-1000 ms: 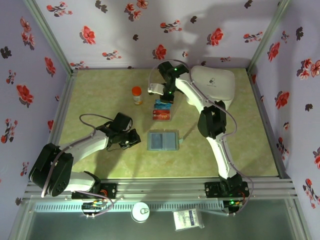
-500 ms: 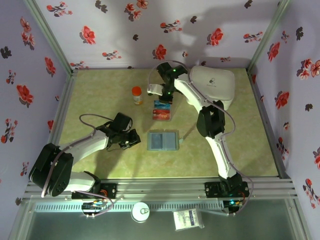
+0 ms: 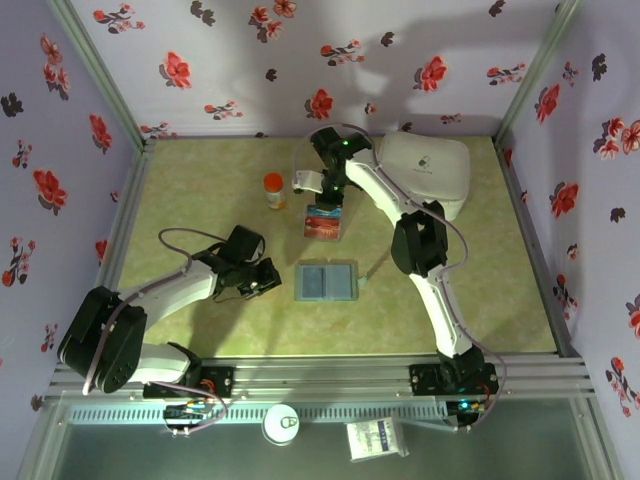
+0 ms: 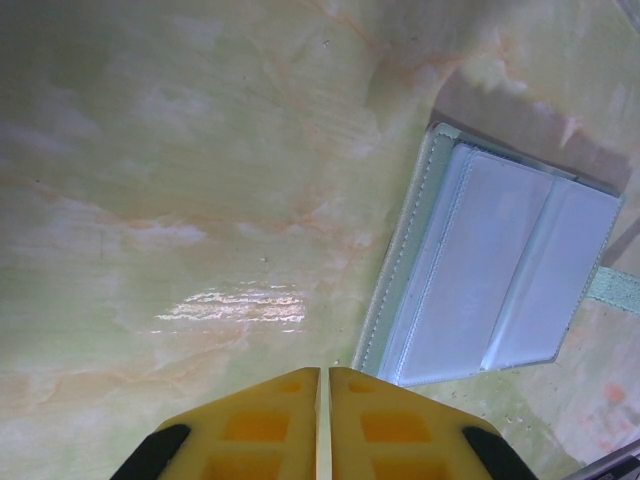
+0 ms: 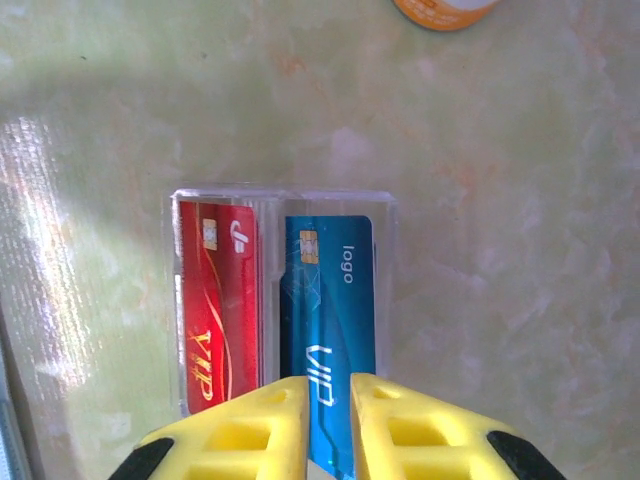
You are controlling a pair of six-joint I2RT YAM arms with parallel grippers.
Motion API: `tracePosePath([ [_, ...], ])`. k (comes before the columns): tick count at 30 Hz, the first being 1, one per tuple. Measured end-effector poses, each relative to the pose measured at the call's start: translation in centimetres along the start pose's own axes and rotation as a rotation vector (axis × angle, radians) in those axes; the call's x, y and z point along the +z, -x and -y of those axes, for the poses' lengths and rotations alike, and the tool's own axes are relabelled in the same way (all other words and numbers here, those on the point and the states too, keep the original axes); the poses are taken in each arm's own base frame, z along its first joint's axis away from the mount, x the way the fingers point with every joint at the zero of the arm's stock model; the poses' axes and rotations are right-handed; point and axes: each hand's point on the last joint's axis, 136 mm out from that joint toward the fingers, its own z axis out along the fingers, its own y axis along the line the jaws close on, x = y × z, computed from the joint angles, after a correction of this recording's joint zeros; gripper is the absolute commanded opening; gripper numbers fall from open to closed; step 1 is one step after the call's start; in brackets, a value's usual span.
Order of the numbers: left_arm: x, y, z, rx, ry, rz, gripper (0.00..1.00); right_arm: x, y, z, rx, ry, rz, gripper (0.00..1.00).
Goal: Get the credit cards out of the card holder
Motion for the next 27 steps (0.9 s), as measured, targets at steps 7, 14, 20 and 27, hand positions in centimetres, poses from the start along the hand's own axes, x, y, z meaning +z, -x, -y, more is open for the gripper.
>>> tracePosePath([
  [7, 0.0, 0.0, 0.0, 0.0, 0.0, 0.0, 0.1, -0.6, -0.3, 1.0, 0.042, -0.074, -0.012, 0.19],
  [14, 0.8, -0.1, -0.4, -0.006, 0.018, -0.018, 0.08, -3.7, -0.7, 0.2, 0.172, -0.151, 0.029, 0.2],
  [20, 1.7, 0.6, 0.9, 0.003, -0.006, -0.034, 0.06, -6.0, -1.1, -2.3, 0.355, -0.195, 0.109, 0.21],
  [27, 2.2, 1.2, 2.4, 0.02, -0.049, -0.044, 0.03, -5.1, -0.8, -7.3, 0.591, -0.173, 0.178, 0.2],
])
